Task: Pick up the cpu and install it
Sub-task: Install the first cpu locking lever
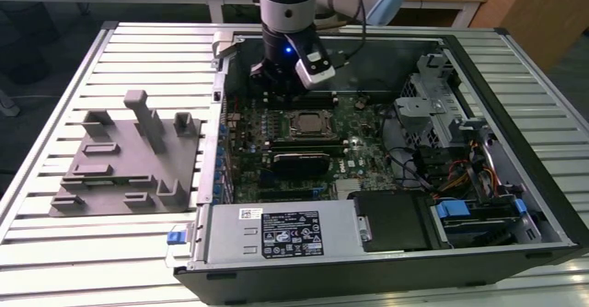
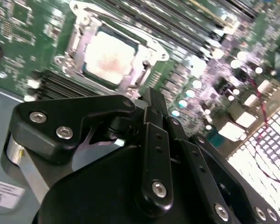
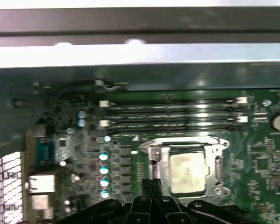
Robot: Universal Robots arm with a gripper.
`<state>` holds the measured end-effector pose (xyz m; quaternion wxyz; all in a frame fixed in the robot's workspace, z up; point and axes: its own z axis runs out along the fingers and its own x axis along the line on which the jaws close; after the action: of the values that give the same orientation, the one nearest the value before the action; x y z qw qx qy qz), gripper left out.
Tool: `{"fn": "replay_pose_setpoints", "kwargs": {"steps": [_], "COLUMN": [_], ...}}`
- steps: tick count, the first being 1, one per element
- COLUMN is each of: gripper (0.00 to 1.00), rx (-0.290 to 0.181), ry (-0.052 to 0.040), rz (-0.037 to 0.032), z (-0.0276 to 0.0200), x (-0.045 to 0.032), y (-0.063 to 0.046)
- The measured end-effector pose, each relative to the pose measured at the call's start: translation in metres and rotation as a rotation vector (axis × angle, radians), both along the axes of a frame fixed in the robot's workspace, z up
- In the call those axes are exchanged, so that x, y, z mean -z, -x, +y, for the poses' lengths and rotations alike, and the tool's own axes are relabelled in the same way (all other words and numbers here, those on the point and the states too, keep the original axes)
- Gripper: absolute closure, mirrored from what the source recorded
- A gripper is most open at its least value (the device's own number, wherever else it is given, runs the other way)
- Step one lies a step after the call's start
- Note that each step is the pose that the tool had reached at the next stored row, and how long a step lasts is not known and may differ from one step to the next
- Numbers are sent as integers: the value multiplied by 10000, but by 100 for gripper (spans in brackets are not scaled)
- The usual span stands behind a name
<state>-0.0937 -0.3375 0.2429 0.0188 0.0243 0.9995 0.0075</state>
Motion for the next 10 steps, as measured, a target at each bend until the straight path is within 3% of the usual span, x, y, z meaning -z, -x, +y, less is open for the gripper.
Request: {"fn": "replay_pose_setpoints", "kwargs": {"steps": [7,10], "gripper": [89,89], "rx": [1,0], "ry": [-19,-222], "rz": [0,-1], "z": [0,0], "x": [0,1], "y": [174,183]}}
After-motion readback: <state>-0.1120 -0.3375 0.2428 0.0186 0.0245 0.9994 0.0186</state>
